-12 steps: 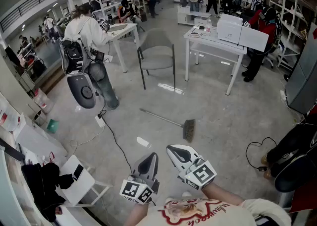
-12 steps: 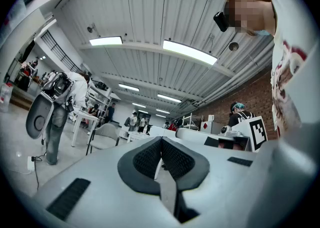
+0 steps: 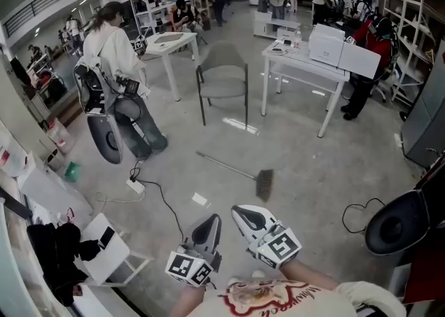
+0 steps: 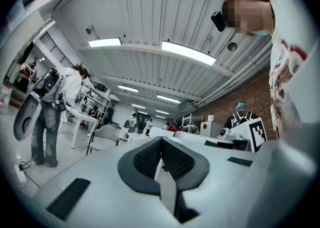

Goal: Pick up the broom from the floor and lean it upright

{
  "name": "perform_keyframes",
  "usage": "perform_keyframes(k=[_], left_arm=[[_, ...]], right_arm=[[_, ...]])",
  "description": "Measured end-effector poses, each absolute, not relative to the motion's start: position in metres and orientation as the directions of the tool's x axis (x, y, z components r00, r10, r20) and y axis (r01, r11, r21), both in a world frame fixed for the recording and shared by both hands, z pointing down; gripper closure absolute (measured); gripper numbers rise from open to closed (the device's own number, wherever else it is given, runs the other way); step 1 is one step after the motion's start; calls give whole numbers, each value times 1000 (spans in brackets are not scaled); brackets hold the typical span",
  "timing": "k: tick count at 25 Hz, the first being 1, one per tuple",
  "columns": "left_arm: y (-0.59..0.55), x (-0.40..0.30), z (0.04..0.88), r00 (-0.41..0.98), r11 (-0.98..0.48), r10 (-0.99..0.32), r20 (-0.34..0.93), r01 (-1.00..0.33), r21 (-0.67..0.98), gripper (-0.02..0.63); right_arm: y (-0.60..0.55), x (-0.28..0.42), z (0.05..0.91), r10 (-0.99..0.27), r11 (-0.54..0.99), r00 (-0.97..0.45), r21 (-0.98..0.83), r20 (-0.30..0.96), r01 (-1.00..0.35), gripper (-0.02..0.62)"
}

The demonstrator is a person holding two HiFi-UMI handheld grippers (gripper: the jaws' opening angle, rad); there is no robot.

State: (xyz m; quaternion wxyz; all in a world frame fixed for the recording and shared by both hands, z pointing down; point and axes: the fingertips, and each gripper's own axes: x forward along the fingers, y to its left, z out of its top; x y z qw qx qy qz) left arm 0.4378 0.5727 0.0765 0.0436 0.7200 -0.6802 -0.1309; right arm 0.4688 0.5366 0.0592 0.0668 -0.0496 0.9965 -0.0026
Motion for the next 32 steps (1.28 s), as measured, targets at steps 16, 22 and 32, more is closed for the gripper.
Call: perform_keyframes(k=[16,22,32], left_arm=[[607,425,79,35,-66,-990,-134,-971,232,584],[625,412,87,34,-63,-991,-127,-972,229,584],[603,397,89,48,-64,-993,-108,-987,144,584]], right_arm=[[555,456,54,-134,989,-975,-85,-179,-120,569],[575,443,65,-141,988,-972,-87,-187,-127,569],[558,416,70,-140,989,-977,-78,-162,-129,569]])
